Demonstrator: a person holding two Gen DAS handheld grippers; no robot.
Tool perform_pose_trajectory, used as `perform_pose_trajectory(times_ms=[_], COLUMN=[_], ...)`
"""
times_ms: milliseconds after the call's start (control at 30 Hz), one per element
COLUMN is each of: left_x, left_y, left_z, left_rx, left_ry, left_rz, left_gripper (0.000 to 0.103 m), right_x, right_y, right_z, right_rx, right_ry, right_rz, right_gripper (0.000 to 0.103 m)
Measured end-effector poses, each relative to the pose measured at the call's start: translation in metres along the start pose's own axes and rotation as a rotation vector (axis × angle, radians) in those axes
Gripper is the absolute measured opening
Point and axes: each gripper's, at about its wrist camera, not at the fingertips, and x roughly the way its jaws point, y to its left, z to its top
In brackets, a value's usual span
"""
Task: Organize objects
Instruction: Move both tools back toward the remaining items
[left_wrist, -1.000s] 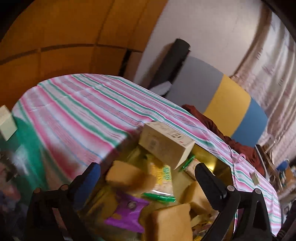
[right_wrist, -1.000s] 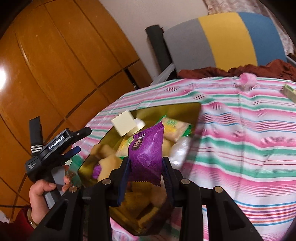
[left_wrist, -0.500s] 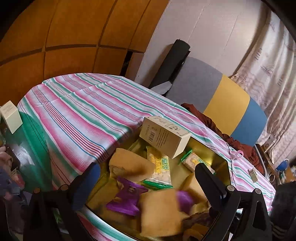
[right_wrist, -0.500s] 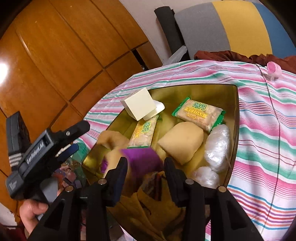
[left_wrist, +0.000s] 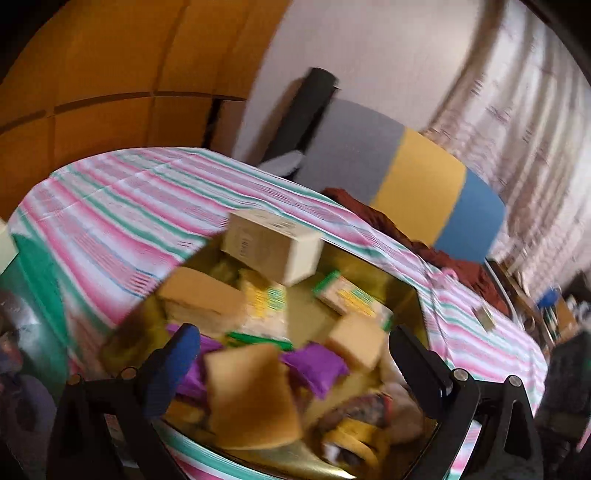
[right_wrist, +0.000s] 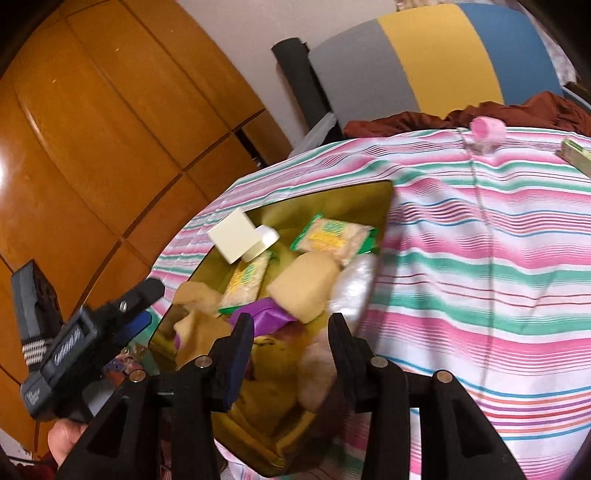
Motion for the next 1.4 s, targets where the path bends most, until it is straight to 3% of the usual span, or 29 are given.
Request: perform_pose_trajectory(times_ms=[267,400,867,1233,1400], left_x=[-0.005,-0.006,0.007,0.03,0.043], left_y=[-0.065,-0.092,-0.163,-0.205,-0.219], left_z=[-0.023,-0.035,-0.071,-0.087,-0.09], left_rx=[0.22,0.282,0.35,0.415,0.432], left_ry=[0.042,0.065,0.175,0.256,0.291], left_rz=[-0.116,-0.165,-0.225,-0.234,-0.236], left_gripper=[0.103,0.103,0.103,0.103,0.103], right_x=[-0.023,-0.035,-0.059,-0.069,-0.067], right_y=[-0.037,-0.065,-0.132,-0.175,-0.199], right_z=[0.009,0.013,0.015,0.032,0.045], right_rx=[0.008,0.045,0.113,0.083,0.06], right_ry=[-0.029,-0.037,-0.041,-0.017,0.009], right_rz=[-0.122,-0.204,-0.36,-0.467,-0.516], right_gripper=[0.043,0.043,0.046,0.049,0.055])
